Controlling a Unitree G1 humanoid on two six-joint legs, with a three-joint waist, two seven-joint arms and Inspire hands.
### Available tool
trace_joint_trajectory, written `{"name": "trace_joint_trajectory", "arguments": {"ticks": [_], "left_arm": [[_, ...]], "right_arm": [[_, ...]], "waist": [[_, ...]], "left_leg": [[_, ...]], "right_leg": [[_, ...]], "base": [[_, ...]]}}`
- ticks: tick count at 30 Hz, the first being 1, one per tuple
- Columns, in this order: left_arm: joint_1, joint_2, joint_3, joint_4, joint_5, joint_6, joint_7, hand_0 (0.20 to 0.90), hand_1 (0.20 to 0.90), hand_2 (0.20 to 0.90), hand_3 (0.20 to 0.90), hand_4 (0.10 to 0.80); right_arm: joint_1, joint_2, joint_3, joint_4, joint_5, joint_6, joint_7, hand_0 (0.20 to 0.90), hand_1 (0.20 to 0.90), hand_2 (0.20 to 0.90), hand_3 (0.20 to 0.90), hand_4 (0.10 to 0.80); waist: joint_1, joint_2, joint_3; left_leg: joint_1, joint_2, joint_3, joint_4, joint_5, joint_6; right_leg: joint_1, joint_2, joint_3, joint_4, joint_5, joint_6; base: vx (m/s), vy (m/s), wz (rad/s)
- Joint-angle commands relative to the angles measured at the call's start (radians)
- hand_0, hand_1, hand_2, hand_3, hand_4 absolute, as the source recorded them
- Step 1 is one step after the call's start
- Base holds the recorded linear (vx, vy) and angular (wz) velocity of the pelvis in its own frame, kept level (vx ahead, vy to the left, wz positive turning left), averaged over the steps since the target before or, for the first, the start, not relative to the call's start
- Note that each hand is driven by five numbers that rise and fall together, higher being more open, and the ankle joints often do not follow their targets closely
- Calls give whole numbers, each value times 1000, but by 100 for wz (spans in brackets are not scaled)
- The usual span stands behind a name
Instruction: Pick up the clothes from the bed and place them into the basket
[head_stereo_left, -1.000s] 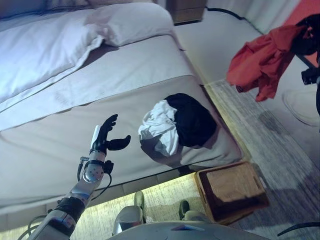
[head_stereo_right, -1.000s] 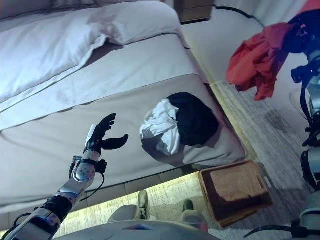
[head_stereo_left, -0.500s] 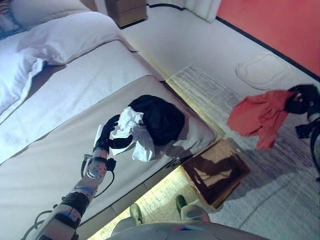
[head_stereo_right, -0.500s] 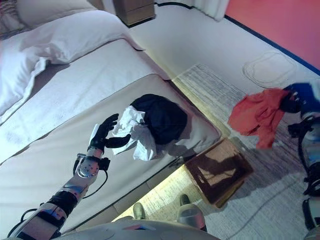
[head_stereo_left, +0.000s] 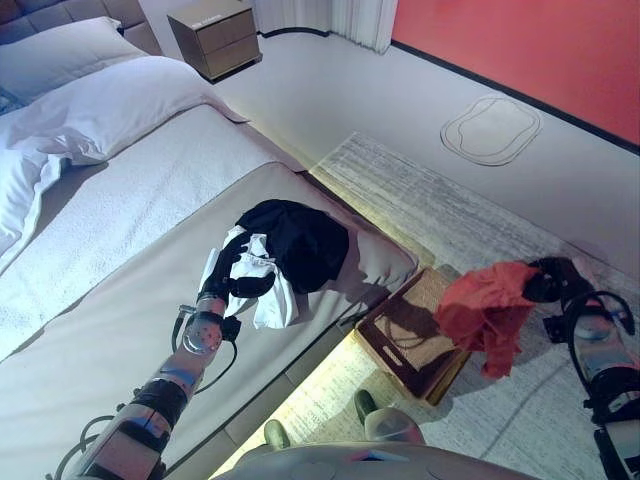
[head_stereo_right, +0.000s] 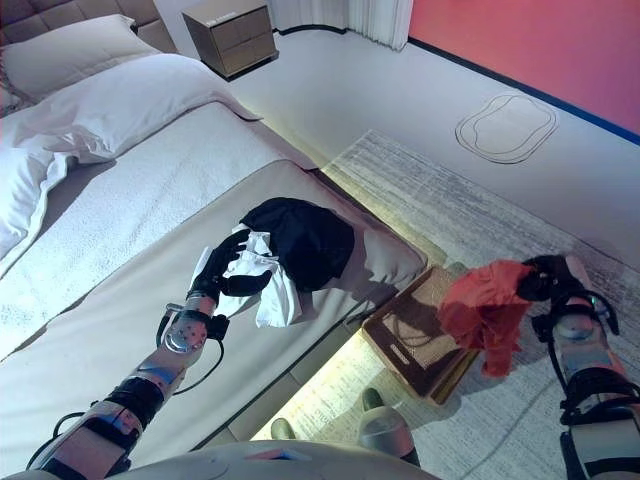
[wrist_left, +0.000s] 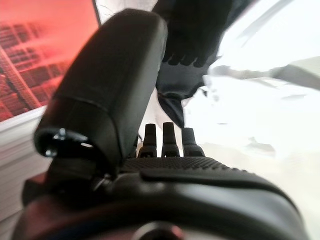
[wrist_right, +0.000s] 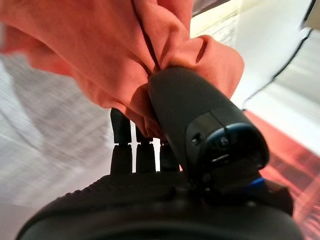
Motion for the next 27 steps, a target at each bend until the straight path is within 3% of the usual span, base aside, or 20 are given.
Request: {"name": "trace_joint_trajectory", "arguments": {"ticks": [1, 3, 4, 5, 6, 7, 27], "left_arm": [[-95, 8, -7, 12, 18, -87, 20, 900, 900, 900, 900, 800], [-99, 5, -10, 20, 18, -90, 17, 900, 900, 900, 900, 800], [-101, 5, -10, 25, 18, -92, 13, 900, 900, 900, 900, 800], [-102, 4, -12, 30, 19, -95, 11, 900, 900, 900, 900, 800], [-102, 4, -12, 30, 19, -96, 11, 900, 900, 900, 900, 800], [-103, 4, -19, 32, 20, -98, 13, 900, 900, 900, 900, 800], [-83, 22, -10, 28, 14, -108, 17, 900, 900, 900, 900, 800]], "right_arm": [[-93, -36, 9, 36, -15, -82, -48, 300, 300, 300, 200, 100], [-93, -20, 18, 58, -20, -85, -61, 307, 307, 307, 208, 108], [-97, -16, 24, 68, -21, -85, -62, 394, 394, 394, 310, 210], [-96, -11, 26, 74, -25, -85, -64, 439, 439, 439, 362, 262], [-96, -11, 26, 74, -25, -85, -64, 439, 439, 439, 362, 262], [-89, 0, 31, 90, -29, -88, -78, 900, 900, 900, 900, 800], [-120, 16, 95, 25, -124, -42, -156, 900, 900, 900, 900, 800]], "waist": [[44, -12, -66], [48, -9, -65], [51, -8, -65], [52, -8, -66], [52, -8, -66], [58, -5, -65], [109, -23, -56]], "left_leg": [[18, 7, -12, 53, -146, -1], [17, 6, -14, 54, -146, -1], [16, 6, -14, 53, -145, -1], [16, 6, -16, 52, -145, -1], [16, 6, -16, 52, -145, -1], [15, 3, -22, 50, -144, 0], [6, -1, -89, 36, -127, 1]], "right_leg": [[-80, 15, -45, 62, -1, 9], [-82, 13, -50, 65, -2, 9], [-82, 13, -52, 64, -2, 9], [-81, 12, -53, 63, -2, 9], [-81, 12, -53, 63, -2, 9], [-79, 10, -56, 60, -1, 10], [-69, 6, -86, 66, -6, 7]], "base": [[0, 0, 0], [0, 0, 0], [0, 0, 0], [0, 0, 0], [0, 0, 0], [0, 0, 0], [16, -8, 6]]}}
